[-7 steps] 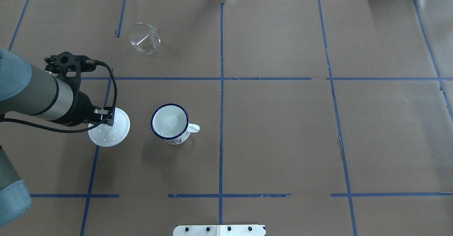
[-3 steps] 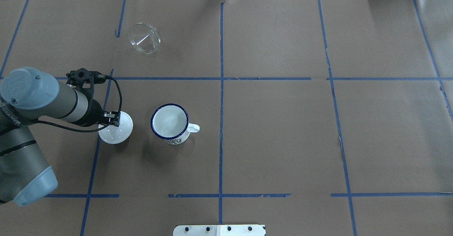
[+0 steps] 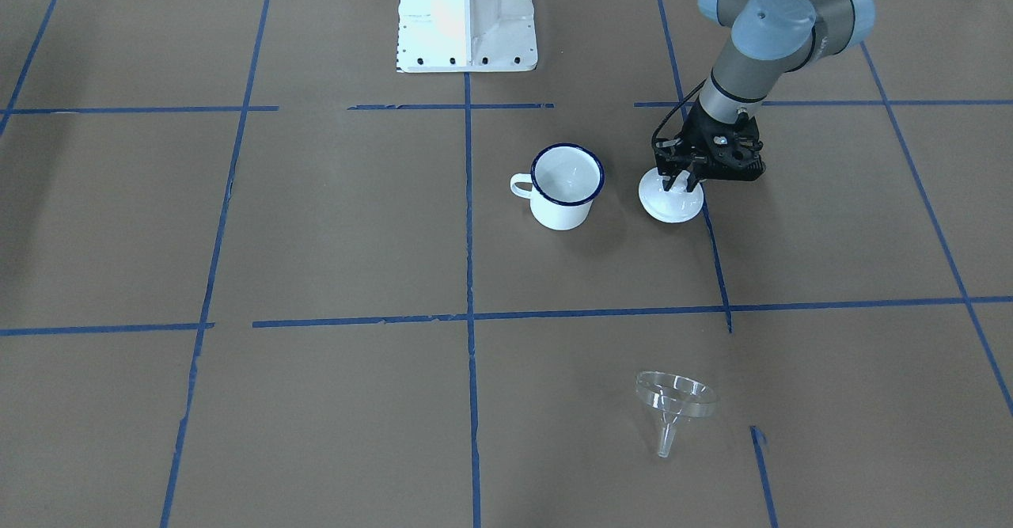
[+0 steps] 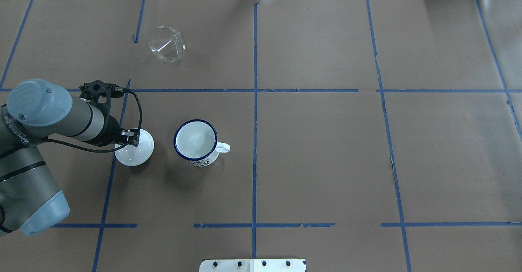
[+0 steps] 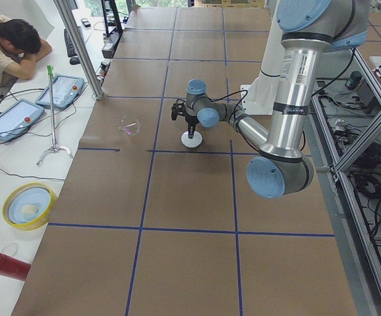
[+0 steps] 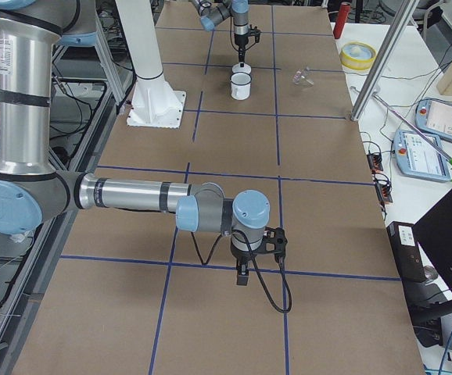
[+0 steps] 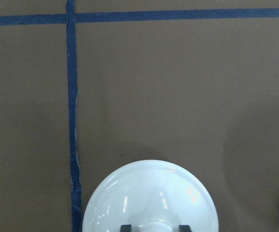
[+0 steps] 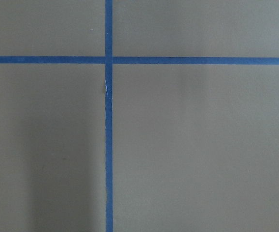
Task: Place funnel on cup
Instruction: 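Lower the lid onto the table and open the left gripper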
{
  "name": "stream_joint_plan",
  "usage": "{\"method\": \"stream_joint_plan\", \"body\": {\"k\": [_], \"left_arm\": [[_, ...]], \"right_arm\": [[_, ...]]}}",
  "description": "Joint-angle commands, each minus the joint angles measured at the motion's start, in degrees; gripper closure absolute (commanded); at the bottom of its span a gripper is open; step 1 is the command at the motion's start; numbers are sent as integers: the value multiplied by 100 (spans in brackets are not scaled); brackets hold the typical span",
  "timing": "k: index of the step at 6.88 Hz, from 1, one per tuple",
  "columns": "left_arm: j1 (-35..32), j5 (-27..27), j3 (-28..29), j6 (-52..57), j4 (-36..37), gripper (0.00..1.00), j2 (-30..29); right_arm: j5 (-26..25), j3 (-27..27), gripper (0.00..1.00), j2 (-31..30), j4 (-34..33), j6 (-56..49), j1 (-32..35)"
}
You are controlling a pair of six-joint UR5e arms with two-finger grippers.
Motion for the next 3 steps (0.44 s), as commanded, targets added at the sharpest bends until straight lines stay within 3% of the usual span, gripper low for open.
{"method": "stream_joint_plan", "body": {"k": [1,3], "left_arm": [[16,0,38,3,-3,100,-41],[16,0,117,-6,-3,100,-94]], "right_arm": [[0,0,0,0,0,0,0],[0,0,0,0,0,0,0]]}}
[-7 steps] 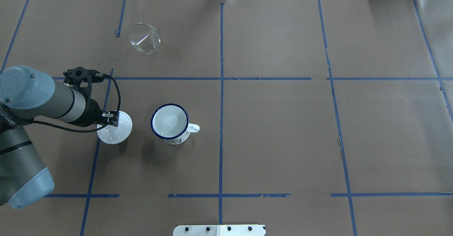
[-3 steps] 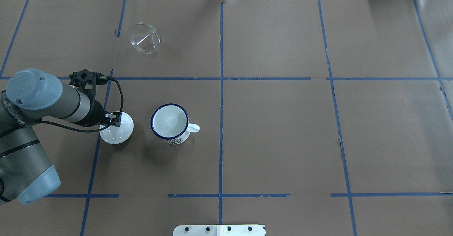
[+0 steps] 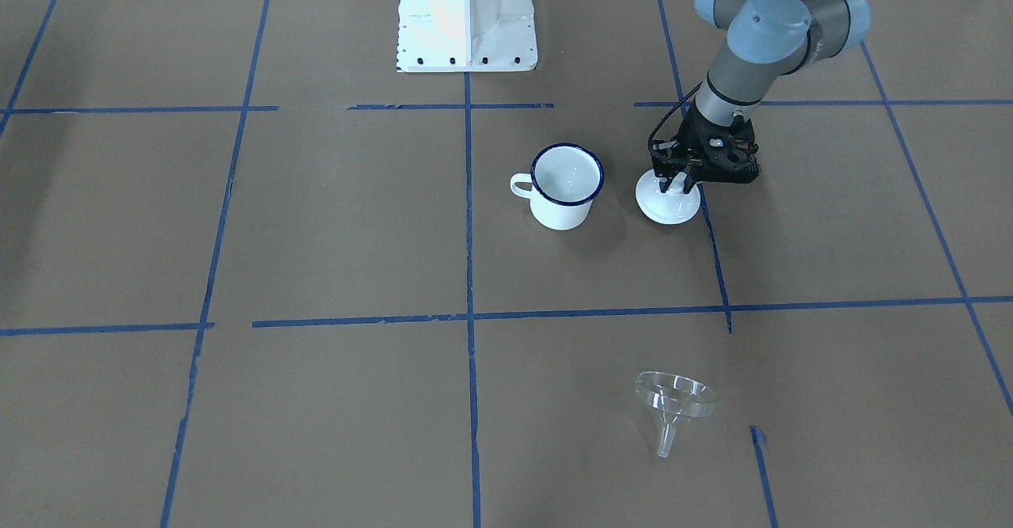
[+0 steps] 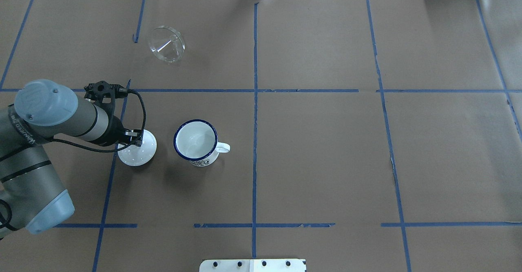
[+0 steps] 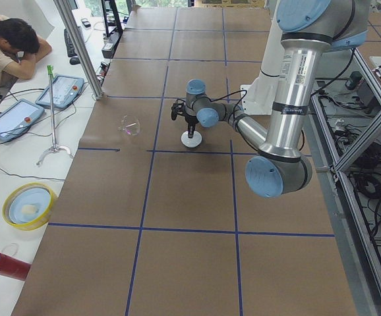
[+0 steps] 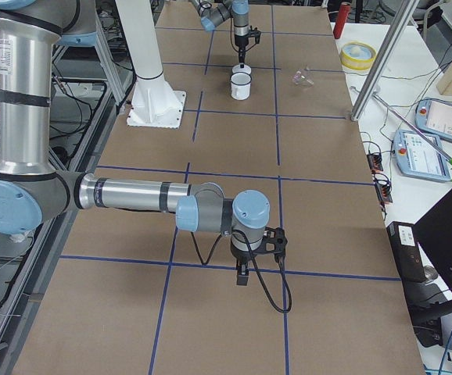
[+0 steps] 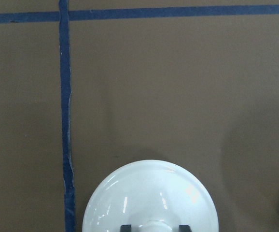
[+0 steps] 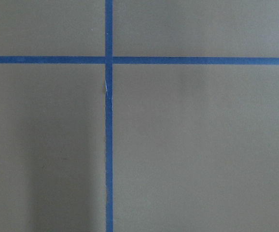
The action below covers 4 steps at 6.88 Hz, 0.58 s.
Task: Place funnel on cup
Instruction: 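Lower the lid onto the table and open the left gripper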
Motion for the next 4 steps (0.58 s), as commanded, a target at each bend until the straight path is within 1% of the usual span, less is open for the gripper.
{"method": "stream_joint_plan", "body": {"k": [1,2,4], "left_arm": [[2,0,41,11,0,95,-24],[11,0,58,28,0,85,-24],[19,9,163,28,0,67,-138]], "right_arm": [[0,0,0,0,0,0,0],[0,0,0,0,0,0,0],[0,0,0,0,0,0,0]]}}
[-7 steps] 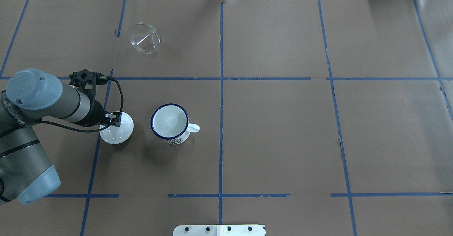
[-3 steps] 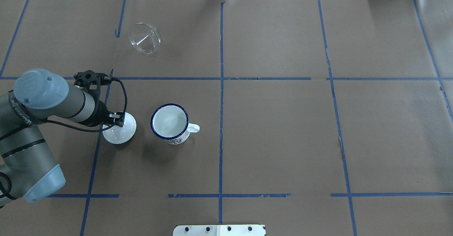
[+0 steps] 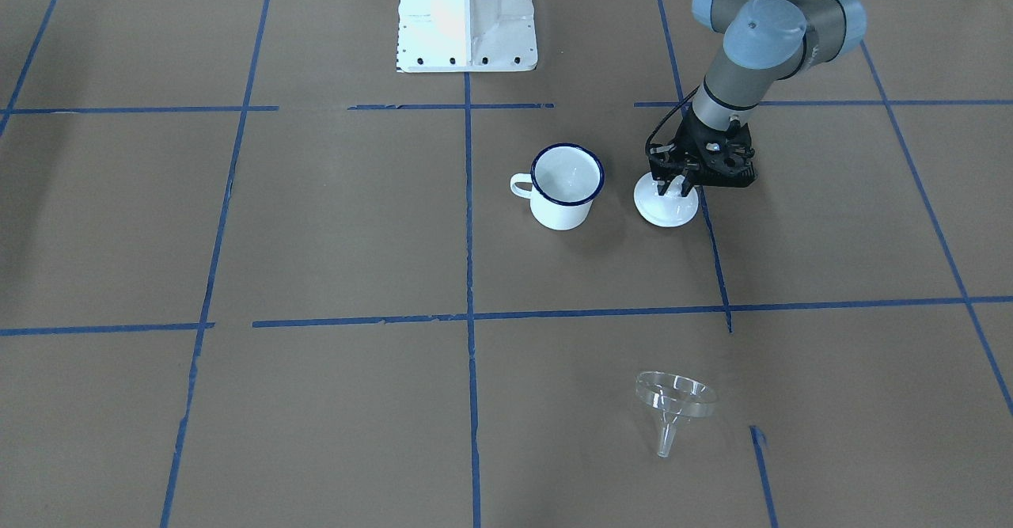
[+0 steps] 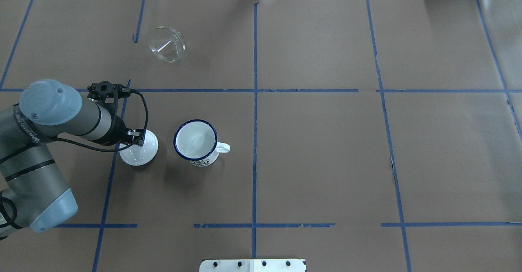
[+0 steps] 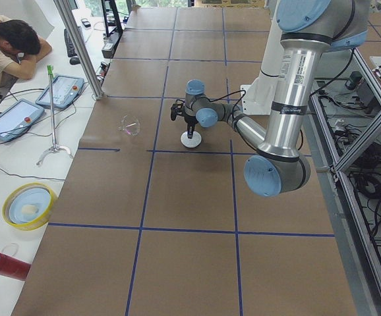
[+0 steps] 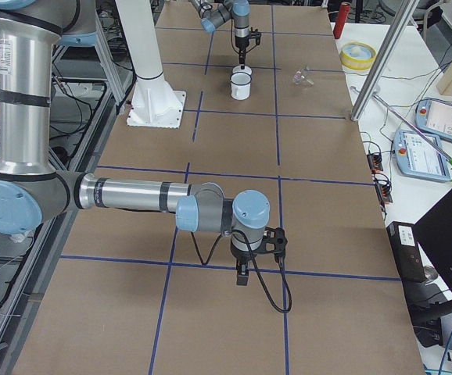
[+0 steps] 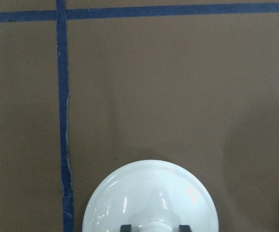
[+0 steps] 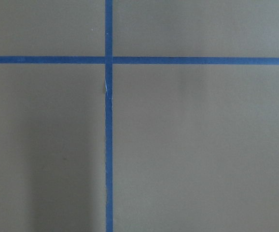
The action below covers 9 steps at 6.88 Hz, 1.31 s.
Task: Place funnel on cup
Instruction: 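Lower the lid onto the table and open the left gripper, then move the left gripper to the clear glass funnel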
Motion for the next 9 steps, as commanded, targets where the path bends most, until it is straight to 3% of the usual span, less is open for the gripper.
{"method": "stream_joint_plan", "body": {"k": [1,2,5,7,9], "left_arm": [[7,16,47,-25,0,29,-53],[7,42,39,-34,0,0,-53],[-246,60,-661,-234,26,0,-62],[-852,147,-691,-1854,9,0,-525],[-828,934,-543,-3969,-540,0,-843]], "right_arm": [[0,0,0,0,0,0,0],[0,0,0,0,0,0,0],[0,0,0,0,0,0,0],[0,0,0,0,0,0,0],[0,0,0,0,0,0,0]]}}
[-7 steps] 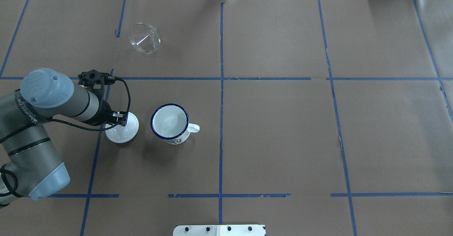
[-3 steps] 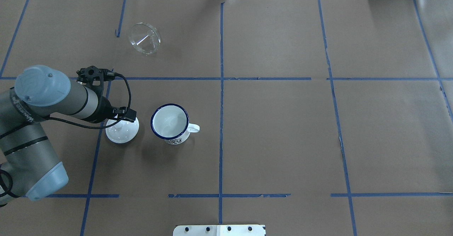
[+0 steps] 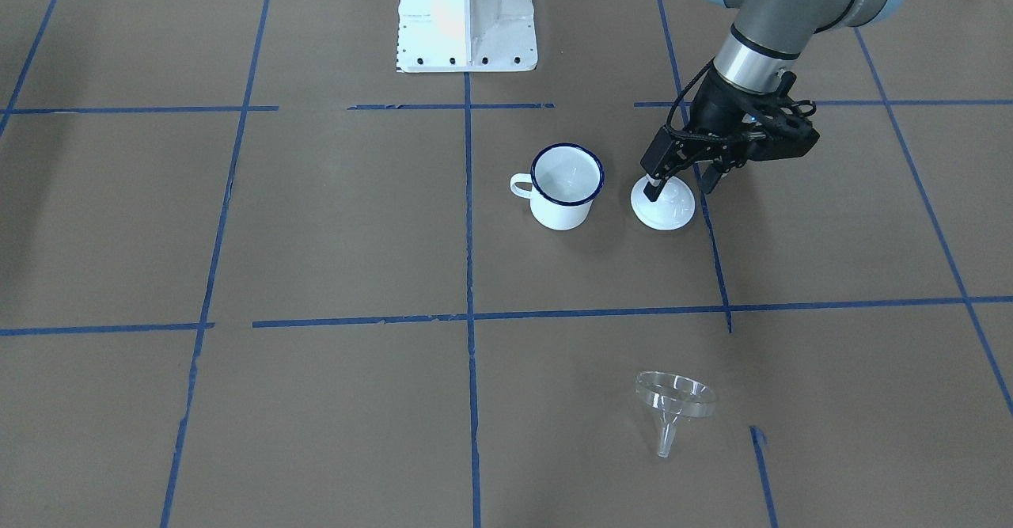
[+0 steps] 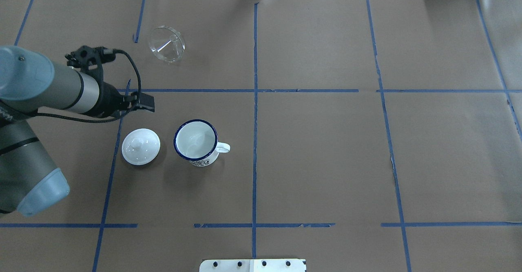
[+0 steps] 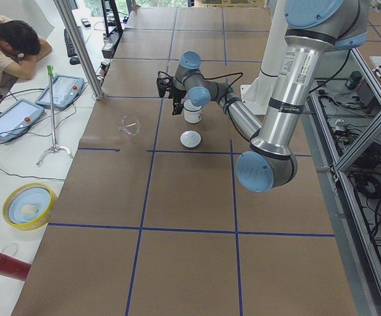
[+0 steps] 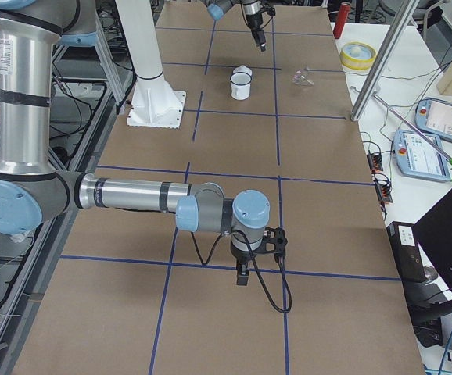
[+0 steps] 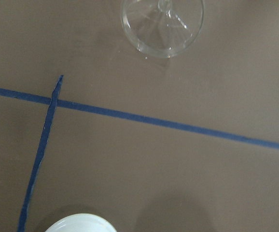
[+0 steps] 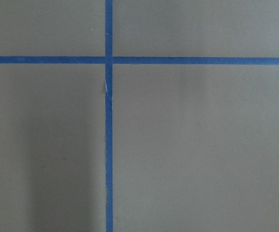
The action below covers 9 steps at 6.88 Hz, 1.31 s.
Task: Place funnel on cup
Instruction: 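Move the left gripper to the clear glass funnel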
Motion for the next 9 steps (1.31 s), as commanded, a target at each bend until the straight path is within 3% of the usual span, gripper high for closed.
{"method": "stream_joint_plan", "body": {"k": [1,3,5,6,9], "left_arm": [[-6,782,660,-2145,-890,0,-389],[29,1433,2363,-3485,-2293,0,-995],[108,2232,3508,-3981,-3544,0,-1216],[134,2288,3913,-4209,-3584,0,-1304],[117,2499,4435,-4685,-4058,0,-1489]], "right_arm": [[0,0,0,0,0,0,0],[0,0,0,0,0,0,0],[0,0,0,0,0,0,0],[0,0,0,0,0,0,0],[0,0,0,0,0,0,0]]}}
